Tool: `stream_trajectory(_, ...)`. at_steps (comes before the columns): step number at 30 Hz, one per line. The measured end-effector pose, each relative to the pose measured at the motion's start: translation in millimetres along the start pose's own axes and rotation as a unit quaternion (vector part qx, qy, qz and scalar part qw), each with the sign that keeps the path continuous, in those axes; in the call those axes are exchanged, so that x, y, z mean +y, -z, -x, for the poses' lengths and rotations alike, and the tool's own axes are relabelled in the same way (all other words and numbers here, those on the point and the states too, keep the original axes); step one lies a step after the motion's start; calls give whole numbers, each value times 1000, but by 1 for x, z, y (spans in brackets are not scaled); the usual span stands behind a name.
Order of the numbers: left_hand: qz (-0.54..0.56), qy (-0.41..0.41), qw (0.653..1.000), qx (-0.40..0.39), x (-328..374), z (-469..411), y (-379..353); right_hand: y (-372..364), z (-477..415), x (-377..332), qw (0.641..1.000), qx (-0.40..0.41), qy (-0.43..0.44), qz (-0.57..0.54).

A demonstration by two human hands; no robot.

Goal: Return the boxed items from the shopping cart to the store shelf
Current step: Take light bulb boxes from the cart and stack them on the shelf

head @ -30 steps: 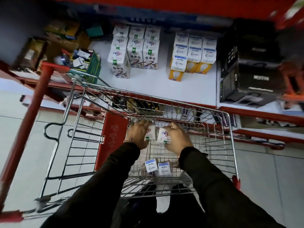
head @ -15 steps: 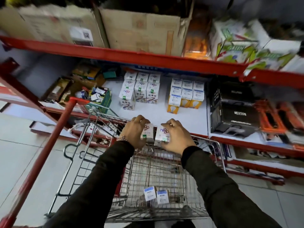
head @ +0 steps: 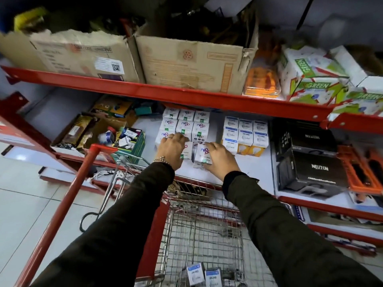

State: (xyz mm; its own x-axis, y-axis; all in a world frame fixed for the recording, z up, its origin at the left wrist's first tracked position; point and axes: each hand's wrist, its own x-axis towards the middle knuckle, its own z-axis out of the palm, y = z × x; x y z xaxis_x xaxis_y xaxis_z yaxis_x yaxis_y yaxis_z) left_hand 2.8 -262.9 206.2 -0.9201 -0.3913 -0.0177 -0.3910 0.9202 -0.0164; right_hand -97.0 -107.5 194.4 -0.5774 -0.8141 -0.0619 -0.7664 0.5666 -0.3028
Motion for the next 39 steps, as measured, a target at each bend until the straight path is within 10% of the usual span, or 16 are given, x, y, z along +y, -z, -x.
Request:
stream_trajectory(31,160,-12,982,96,30,44,-63,-56,37,15,995,98,13,14)
stream_trajectory(39,208,-35,976,46,75,122,-128,-117,126,30,1000,3,-13,6)
